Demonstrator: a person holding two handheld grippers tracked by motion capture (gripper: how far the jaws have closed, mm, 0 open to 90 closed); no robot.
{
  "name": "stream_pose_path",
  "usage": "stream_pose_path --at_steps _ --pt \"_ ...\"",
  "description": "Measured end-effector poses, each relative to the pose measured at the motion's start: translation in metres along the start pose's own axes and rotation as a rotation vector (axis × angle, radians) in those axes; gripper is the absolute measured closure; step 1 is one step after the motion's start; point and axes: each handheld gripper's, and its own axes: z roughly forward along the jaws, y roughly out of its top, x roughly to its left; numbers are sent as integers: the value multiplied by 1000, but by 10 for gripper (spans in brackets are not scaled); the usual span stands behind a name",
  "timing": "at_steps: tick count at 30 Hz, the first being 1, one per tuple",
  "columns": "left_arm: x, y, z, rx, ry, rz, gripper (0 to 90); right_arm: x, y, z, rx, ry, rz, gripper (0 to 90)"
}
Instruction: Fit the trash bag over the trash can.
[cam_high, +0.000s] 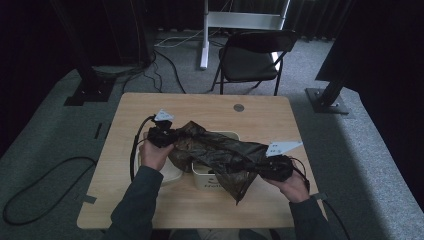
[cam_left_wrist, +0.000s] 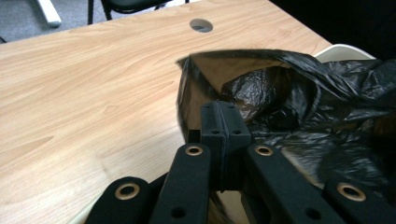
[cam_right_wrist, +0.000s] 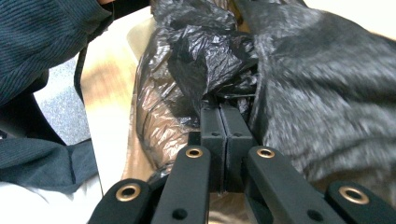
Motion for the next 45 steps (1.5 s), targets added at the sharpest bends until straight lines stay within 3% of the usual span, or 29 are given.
stream_pose_path --at_steps 11,14,19,28,31,40,45 --pt "19 -12 -12 -5 39 -62 900 -14 -14 -2 43 0 47 896" --pt "23 -15 -14 -9 32 -78 900 -15 -16 -3 41 8 55 896" --pt "22 -14 -15 -19 30 -74 900 -11 -10 2 51 10 31 896" --pt "22 -14 -18 -31 30 -71 900 -11 -10 0 44 10 31 897" --pt "20 -13 -21 -46 19 -73 860 -10 -9 0 44 12 27 896" --pt "1 4 -37 -95 -1 -9 739 -8 -6 0 41 12 18 896" --pt "-15 14 -40 -106 -41 62 667 -7 -5 -1 39 13 15 896"
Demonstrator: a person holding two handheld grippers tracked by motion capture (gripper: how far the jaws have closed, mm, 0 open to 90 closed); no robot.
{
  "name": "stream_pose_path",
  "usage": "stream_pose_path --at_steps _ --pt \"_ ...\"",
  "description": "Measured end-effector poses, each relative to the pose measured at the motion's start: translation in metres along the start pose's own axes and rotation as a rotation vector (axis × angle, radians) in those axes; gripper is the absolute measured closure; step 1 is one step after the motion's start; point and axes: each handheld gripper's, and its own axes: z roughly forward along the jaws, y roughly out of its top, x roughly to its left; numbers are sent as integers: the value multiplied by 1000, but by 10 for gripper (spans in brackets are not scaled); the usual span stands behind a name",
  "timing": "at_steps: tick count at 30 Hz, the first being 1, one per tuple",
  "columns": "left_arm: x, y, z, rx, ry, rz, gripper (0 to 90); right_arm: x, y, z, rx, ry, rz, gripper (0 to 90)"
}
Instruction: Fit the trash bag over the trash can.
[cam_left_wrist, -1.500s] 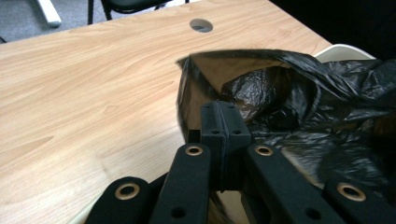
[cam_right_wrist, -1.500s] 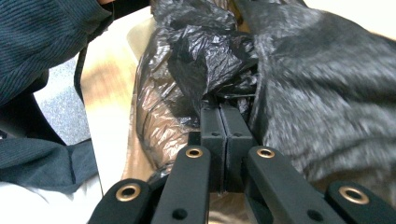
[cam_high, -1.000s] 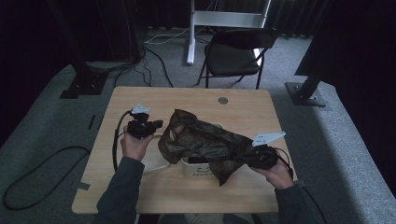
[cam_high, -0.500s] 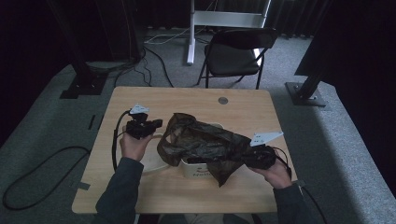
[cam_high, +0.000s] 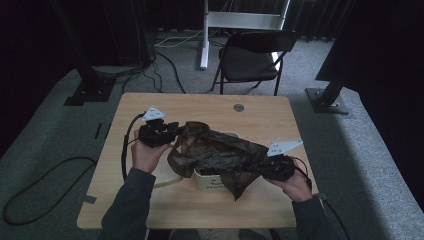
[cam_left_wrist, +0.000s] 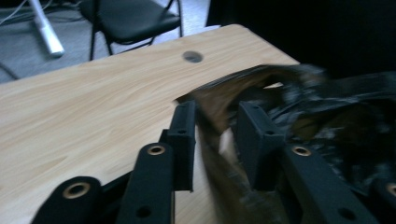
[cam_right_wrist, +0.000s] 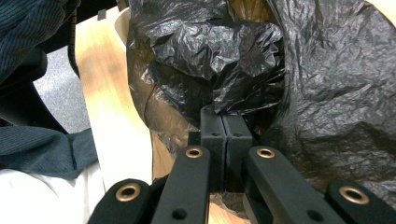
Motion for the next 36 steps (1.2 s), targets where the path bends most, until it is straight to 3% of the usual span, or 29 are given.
stream_pose_path --at_steps 2,3,4,5,6,7,8,9,13,15,20,31,36 --pt "-4 3 2 8 -6 22 623 0 0 0 0 1 -2 896" --pt "-10 6 7 23 -12 51 609 1 1 -1 -3 2 -7 896" --pt "-10 6 7 23 -12 51 597 1 1 -1 -3 2 -7 896" --pt "-16 9 14 49 -22 80 587 2 2 -2 -5 2 -10 896" --pt "-16 9 14 49 -22 80 585 2 2 -2 -5 2 -10 896" --pt "-20 10 23 82 -27 89 587 2 2 -2 -8 1 -11 895" --pt "-20 10 23 82 -27 89 611 2 2 -2 -8 1 -11 895" --pt "-22 9 32 119 -19 93 673 2 2 -2 -9 1 -9 895" --pt "-20 5 40 149 -28 84 888 2 0 -4 -8 4 -8 891" --pt "-20 3 40 159 -21 89 898 1 0 -5 -8 4 -9 890" --pt "-15 -5 35 166 3 63 900 0 -6 -6 9 5 -6 895" --pt "11 -27 18 148 56 -43 900 -11 -18 -6 61 17 29 895" --pt "14 -30 16 150 61 -54 900 -14 -23 -7 83 13 40 895"
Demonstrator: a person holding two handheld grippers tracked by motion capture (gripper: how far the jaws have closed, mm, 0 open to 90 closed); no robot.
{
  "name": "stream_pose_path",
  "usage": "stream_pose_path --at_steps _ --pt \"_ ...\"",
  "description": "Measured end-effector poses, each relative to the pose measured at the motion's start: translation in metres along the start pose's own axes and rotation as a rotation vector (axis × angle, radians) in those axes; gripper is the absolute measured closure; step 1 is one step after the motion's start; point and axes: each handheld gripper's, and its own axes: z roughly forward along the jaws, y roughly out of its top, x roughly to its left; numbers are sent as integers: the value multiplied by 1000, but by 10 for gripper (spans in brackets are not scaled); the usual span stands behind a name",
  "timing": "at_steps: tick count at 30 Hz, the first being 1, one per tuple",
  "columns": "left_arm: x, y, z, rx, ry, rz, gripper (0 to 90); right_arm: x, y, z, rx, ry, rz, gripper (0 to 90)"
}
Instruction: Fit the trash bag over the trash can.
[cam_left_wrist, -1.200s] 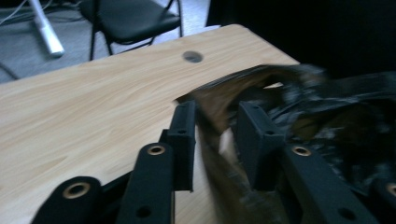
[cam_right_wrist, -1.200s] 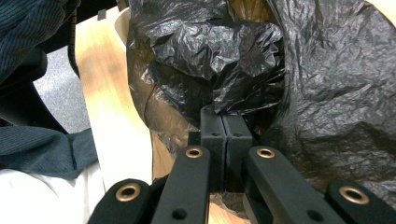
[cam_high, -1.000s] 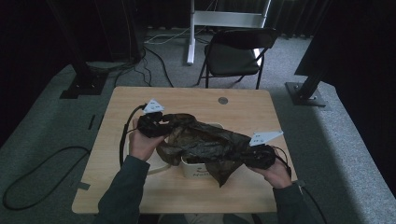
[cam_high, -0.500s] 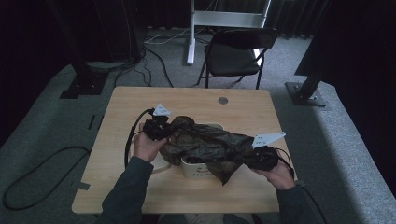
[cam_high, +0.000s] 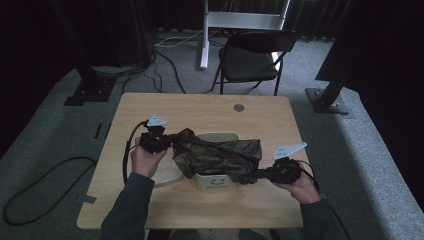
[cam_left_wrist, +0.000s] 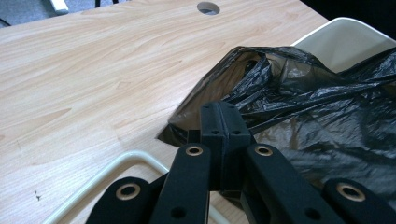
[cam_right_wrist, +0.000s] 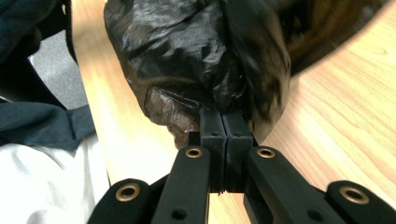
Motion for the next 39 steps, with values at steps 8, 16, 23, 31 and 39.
stream_pose_path --at_steps 8,16,23,31,39 --pt "-9 2 0 -10 -38 16 900 1 1 -3 -18 -17 1 895" --pt "-20 5 -1 -21 -66 36 760 8 13 1 -42 -16 -31 719" --pt "-23 7 -16 -54 -75 50 682 7 11 -17 -95 -18 -26 562" --pt "-23 8 -22 -63 -94 41 637 6 11 -29 -131 -43 -18 515" --pt "-32 9 -35 -101 -124 60 616 8 22 -38 -193 -59 -20 664"
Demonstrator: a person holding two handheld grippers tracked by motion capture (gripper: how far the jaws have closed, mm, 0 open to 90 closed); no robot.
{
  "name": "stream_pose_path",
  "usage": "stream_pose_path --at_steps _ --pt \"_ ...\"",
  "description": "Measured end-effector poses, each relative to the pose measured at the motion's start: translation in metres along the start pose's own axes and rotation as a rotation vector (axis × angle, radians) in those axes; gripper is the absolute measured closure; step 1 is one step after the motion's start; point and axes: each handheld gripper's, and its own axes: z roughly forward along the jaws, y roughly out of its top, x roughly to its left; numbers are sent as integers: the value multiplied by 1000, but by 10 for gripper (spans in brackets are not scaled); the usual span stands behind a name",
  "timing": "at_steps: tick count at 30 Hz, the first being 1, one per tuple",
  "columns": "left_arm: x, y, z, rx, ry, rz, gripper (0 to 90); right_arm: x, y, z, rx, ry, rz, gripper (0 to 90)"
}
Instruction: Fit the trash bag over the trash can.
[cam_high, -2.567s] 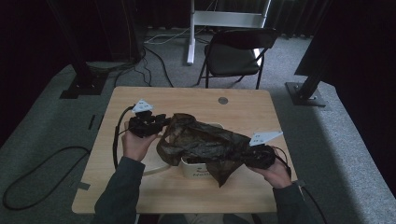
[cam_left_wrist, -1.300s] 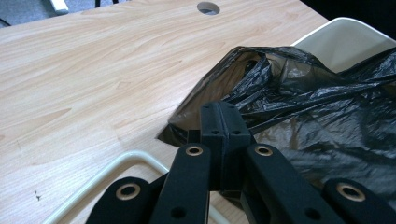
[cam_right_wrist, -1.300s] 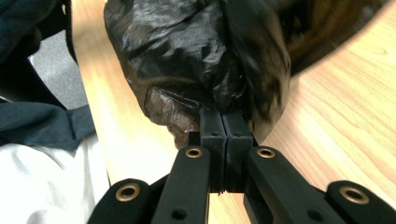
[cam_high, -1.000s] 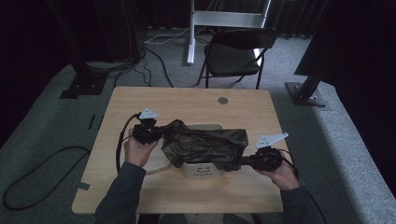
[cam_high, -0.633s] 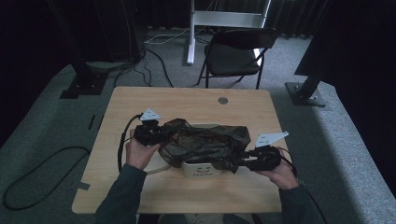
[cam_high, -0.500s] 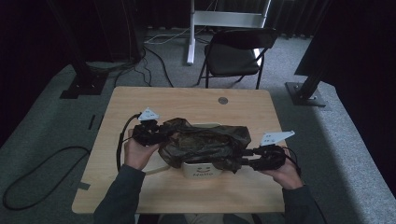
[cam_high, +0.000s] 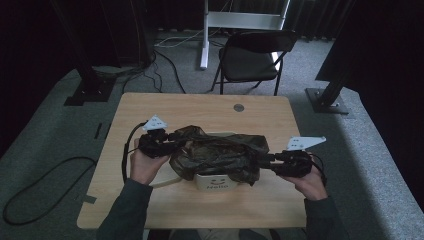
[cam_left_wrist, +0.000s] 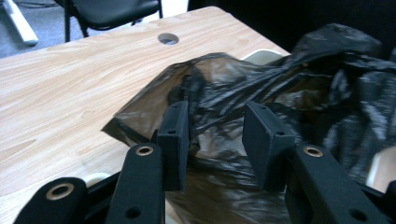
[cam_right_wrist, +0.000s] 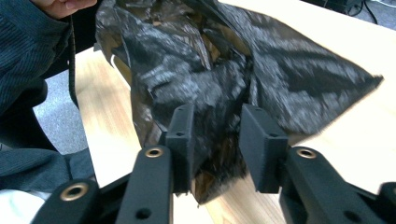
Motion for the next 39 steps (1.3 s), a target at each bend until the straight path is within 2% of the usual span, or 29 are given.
stream_pose_path --at_steps 5,6,14,19,22,25,28,34,39 --pt "-11 -2 -3 -3 -35 11 617 1 7 7 -2 -10 0 671" --pt "-12 -4 -3 2 -43 16 617 -1 7 12 9 -11 3 696" --pt "-28 -24 8 60 -102 20 615 0 0 26 63 4 4 737" --pt "-37 -36 12 94 -119 29 614 1 -4 31 89 18 0 751" --pt "-38 -40 13 112 -117 39 613 1 -7 35 105 24 2 756" --pt "-36 -43 13 102 -126 29 614 1 -9 40 118 30 4 764" --pt "-37 -46 12 111 -116 31 614 2 -11 44 130 40 1 768" --pt "-36 -58 11 117 -131 4 615 3 -13 46 144 53 0 767" --pt "-33 -60 12 115 -130 -3 617 5 -13 49 155 58 -5 767"
